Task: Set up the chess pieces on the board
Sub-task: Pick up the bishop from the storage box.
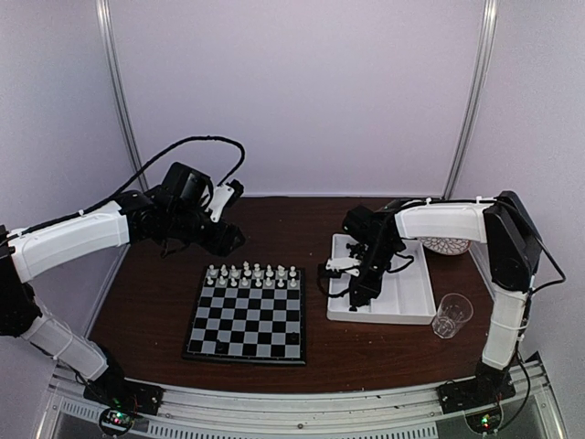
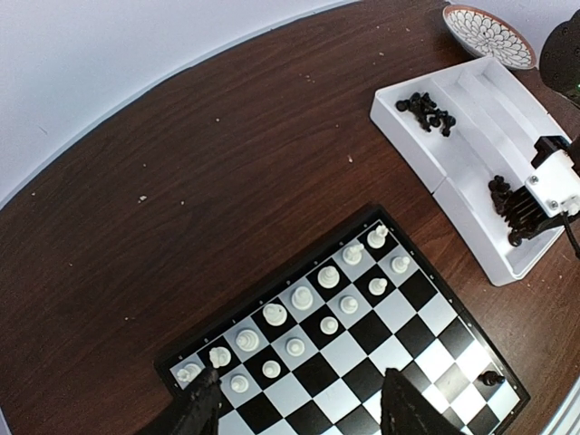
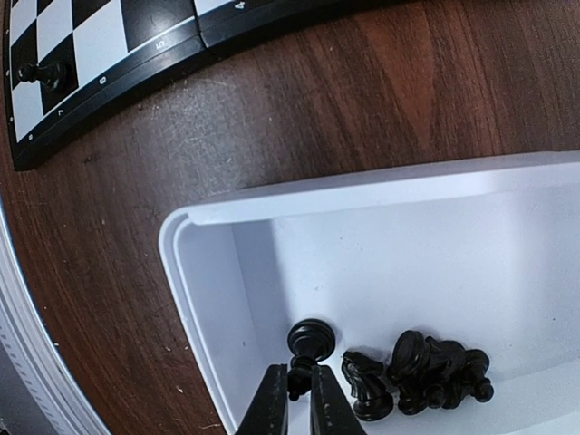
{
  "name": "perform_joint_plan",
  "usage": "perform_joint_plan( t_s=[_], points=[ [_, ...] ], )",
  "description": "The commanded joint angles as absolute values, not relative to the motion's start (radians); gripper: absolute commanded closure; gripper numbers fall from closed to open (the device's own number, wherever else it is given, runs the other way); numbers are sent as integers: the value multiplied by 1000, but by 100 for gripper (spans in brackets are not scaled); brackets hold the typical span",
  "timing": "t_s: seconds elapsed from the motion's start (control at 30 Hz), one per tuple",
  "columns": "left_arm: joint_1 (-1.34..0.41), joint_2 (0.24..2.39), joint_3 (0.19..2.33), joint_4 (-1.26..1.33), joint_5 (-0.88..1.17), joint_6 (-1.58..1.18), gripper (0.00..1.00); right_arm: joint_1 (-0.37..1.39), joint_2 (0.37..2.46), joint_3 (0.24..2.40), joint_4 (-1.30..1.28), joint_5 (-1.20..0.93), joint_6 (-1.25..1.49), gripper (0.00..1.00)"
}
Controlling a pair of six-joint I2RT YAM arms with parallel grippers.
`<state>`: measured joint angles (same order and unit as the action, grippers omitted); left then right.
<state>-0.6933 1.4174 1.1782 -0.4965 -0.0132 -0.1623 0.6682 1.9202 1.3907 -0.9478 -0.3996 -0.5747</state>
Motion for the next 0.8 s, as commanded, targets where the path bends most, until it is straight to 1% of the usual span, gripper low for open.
perform_joint_plan(
  t_s=[0.0, 0.3, 0.53, 0.77],
  points=[
    [-685, 1408, 1193, -467, 29, -159, 40, 676, 1942, 1411, -960, -367, -566, 92],
    [-685, 1413, 1196, -471, 33, -158, 40, 676, 1898, 1439, -994, -365, -567, 97],
    [-684, 1420, 1199, -474, 41, -159, 40, 676, 1834, 1469, -1029, -341, -574, 98],
    [-684, 1424, 1201, -476, 47, -160, 40, 676, 1851, 1457, -1010, -344, -573, 98]
  ],
)
